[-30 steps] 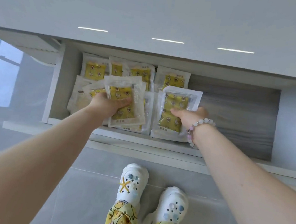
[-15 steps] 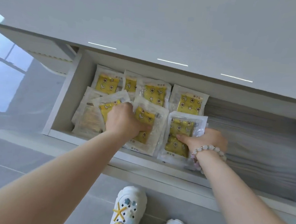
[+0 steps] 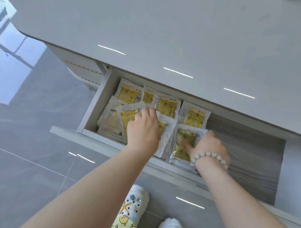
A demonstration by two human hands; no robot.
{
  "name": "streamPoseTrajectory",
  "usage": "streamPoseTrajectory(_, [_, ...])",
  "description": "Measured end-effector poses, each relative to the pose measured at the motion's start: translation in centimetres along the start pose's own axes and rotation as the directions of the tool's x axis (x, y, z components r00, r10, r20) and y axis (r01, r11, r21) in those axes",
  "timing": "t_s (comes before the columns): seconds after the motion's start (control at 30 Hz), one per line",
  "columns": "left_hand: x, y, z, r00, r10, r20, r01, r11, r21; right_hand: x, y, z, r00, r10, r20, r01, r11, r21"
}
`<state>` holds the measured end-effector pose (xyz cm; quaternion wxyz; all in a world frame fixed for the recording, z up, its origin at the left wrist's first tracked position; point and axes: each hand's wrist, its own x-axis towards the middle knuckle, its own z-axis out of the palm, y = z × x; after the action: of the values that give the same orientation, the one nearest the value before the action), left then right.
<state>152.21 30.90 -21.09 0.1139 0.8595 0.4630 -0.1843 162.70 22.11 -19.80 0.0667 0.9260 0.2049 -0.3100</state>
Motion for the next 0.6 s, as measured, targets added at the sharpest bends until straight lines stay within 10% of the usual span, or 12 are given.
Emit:
streamPoseTrajectory(0.33, [-6.8,-4.4,-21.4,0.972,0.182,0.147,-0.194,0.979,0.070,-13.5,-2.9,-17.2,0.948,-0.316,0.036,0.317,0.947,-0.059])
streamPoseTrajectory(0.6, [-17.6,-12.5,-37.3,0.990,-0.125,0.073,0.130,0.989,-0.075,-26.4,-9.3,-34.1,0.858,-0.507,0.080,0.513,0.843,-0.160])
